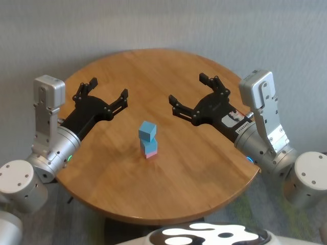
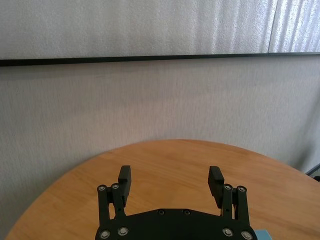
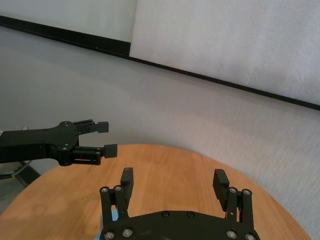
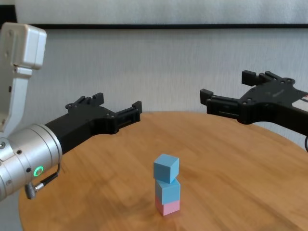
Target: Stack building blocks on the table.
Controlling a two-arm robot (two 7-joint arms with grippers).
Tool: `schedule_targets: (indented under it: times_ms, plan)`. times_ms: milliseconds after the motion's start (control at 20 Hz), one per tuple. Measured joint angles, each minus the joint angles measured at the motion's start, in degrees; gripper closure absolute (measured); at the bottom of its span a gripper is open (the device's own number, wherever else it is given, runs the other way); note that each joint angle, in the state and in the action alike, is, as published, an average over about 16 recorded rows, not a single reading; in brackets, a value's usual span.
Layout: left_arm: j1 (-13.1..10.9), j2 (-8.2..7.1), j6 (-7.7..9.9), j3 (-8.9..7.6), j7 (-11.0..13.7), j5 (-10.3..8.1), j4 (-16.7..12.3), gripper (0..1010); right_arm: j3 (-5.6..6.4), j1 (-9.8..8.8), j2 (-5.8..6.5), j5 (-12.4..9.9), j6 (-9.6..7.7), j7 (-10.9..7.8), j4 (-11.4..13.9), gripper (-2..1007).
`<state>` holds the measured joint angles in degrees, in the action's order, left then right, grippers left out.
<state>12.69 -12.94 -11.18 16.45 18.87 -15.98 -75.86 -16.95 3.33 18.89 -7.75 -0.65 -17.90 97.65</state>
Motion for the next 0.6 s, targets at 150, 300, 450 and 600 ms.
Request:
schedule_targets:
  times_ms: [150,300,450,600]
  plan:
    - [-0.03,-0.06,0.00,0.05,0.01,0.01,-0.09,10,0.02,0.01,-0.01,0.02,0.00,0.04,-0.01,0]
    - [-0.04,-0.09,0.01,0.07,0.02,0.01,-0.14,10,0.04,0.02,-0.02,0.03,0.00,0.08,-0.02,0]
    - [-0.05,-0.11,0.01,0.09,0.02,0.01,-0.17,10,0.04,0.02,-0.03,0.04,0.00,0.10,-0.03,0]
    - [-0.06,-0.13,0.01,0.10,0.02,0.02,-0.20,10,0.05,0.03,-0.03,0.05,0.00,0.11,-0.04,0]
